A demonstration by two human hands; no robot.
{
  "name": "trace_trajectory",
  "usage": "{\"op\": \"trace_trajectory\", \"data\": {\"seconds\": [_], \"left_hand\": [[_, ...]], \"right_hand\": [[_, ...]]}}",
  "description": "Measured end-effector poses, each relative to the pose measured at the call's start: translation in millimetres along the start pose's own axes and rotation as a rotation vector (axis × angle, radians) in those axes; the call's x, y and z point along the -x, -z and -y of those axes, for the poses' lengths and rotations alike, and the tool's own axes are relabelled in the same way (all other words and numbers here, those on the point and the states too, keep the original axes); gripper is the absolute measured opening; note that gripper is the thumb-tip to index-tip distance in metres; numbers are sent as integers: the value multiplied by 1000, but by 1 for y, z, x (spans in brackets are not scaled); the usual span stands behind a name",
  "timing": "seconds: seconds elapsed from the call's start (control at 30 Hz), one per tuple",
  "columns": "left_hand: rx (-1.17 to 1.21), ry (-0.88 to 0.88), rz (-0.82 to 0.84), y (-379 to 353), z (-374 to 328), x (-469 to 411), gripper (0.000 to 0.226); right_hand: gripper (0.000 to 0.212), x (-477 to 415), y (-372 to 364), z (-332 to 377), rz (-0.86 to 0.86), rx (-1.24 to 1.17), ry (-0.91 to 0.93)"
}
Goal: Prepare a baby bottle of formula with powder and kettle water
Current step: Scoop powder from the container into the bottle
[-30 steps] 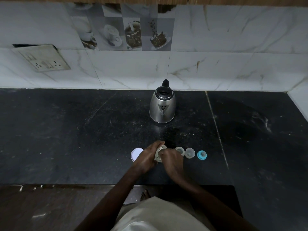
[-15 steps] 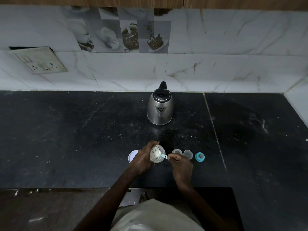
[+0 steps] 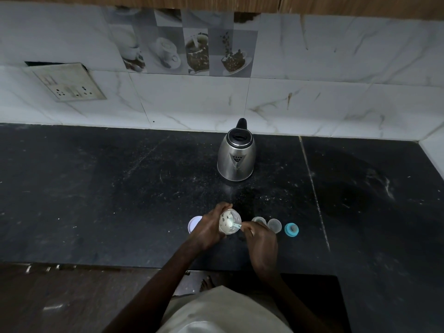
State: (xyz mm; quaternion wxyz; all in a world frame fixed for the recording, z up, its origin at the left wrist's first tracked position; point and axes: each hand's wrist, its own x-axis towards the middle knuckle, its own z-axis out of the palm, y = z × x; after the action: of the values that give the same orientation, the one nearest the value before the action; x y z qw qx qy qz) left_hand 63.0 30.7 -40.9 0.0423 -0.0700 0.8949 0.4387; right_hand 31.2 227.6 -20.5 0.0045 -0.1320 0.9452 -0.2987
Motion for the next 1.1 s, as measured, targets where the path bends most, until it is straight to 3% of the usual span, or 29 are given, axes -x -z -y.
{"op": "trace_trajectory", "data": {"seconds": [0.1, 0.2, 0.5, 0.6, 0.77, 0.9, 1.1], "left_hand": [[-4, 7, 6, 0, 0, 0, 100], [-4, 14, 6, 1, -1, -1, 99], [-33, 6, -16, 0, -9, 1, 97], [-43, 10, -21, -1, -11, 2, 96], [-61, -2, -31, -1, -12, 4, 98], [-74, -10, -40, -2, -13, 5, 97], [-70, 13, -50, -3, -11, 5, 97]], "right_hand": [[21, 0, -2, -2, 13, 53, 54], [13, 1, 4, 0, 24, 126, 115], [16, 4, 16, 5, 56, 218, 257], [18, 1, 16, 5, 48, 97, 122], [11, -3, 12, -1, 67, -362, -209], [14, 1, 15, -7, -43, -362, -94], [14, 7, 17, -7, -13, -248, 18]]}}
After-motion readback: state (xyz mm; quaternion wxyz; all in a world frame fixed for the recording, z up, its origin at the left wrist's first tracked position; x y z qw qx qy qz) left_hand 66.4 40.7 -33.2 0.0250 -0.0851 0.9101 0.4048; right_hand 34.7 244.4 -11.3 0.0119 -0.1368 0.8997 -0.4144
